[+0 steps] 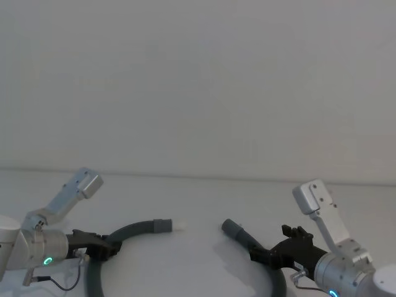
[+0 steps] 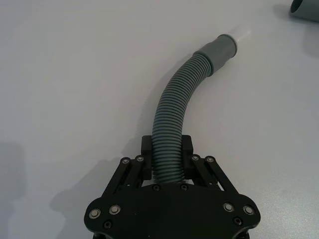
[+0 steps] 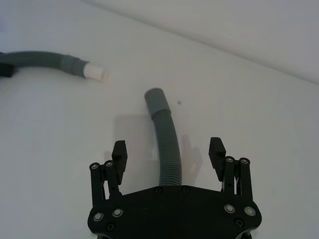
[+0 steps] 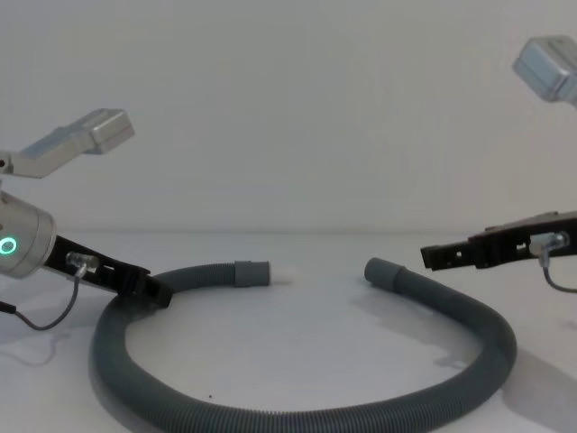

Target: Use both hands to pick up one end of the pipe from the table, align the ends, and insert them.

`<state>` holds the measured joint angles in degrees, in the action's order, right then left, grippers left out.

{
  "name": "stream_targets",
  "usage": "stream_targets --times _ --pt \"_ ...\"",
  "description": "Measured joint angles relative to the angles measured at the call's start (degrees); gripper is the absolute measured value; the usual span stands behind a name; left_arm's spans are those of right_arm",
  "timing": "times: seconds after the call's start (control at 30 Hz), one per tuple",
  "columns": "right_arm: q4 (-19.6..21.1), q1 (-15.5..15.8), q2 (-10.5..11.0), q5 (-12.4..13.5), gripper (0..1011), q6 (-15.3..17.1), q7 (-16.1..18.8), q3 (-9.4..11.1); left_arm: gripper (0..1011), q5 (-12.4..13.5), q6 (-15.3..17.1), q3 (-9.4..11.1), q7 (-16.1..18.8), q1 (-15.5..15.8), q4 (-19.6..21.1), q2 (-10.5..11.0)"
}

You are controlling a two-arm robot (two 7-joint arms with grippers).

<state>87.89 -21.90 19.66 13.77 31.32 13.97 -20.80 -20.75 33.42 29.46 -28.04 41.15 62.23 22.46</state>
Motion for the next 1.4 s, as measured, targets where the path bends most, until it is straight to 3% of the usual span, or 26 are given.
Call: stream_targets --times 0.77,1.4 --pt "-3.51 0.14 -0.7 -2.1 1004 2.08 -1.19 -0.3 301 0.0 0.0 0.0 0.0 0.0 -0.01 0.0" --pt "-3.47 1.14 -0.11 -3.54 1004 1.97 0.18 -1.16 300 0.01 0.0 0.0 0.0 0.0 -0.01 0.0"
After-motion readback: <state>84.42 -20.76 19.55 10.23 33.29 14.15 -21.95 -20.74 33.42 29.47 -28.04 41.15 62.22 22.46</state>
